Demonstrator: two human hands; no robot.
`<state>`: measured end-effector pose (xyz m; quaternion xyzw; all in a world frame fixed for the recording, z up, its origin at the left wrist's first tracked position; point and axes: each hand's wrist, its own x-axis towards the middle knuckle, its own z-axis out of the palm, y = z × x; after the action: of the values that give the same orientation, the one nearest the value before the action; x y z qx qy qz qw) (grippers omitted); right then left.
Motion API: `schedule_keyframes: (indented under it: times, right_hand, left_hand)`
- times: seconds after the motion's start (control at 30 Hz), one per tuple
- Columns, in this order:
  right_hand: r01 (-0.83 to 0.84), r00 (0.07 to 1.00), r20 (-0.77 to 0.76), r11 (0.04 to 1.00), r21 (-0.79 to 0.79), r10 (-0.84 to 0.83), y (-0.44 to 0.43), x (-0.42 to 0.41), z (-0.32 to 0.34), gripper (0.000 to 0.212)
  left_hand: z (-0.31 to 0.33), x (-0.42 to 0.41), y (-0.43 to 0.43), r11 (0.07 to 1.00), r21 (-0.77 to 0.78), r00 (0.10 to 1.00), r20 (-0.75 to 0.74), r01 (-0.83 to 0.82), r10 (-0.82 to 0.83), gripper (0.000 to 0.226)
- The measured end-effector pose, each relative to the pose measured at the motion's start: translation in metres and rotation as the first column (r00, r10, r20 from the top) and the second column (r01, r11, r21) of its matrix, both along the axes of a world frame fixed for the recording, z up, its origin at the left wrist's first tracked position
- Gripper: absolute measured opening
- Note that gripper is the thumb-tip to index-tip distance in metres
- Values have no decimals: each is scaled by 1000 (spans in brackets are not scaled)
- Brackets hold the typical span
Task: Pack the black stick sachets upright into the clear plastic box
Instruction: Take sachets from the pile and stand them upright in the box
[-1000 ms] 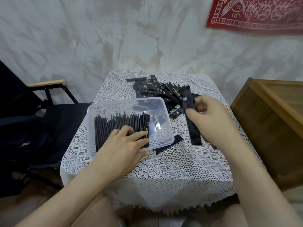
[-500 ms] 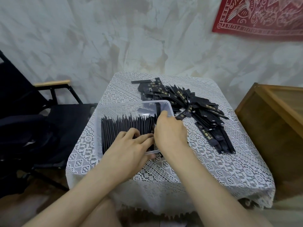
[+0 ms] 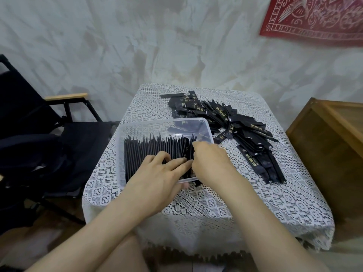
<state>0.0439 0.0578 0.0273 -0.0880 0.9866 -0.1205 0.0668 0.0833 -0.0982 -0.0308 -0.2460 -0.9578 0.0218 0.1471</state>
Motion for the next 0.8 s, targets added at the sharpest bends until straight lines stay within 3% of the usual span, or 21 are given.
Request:
schedule_keyframes:
  times: [0.17,0.37,0.47,0.8]
  right_hand:
    - [-31,996,79,998,-62,36,7,-4,0,10]
    - [60,955,294,945,-320,38,14,-11,-2,10]
    - [119,928,368,899,-422,50,17,-6,0,39]
    - [185,902,430,887,-424,18,14,-9,0,40]
  left_hand:
    - [1,0,1,999,-20,999,24,-27,28,59]
    - [1,-1,0,1000,-7,1000,-6,-7,7,54]
    - [1,0,2,1000,-15,1000,-9,1,-1,50]
    - [2,-6,-2,995,-60,997,18,80,-79,44]
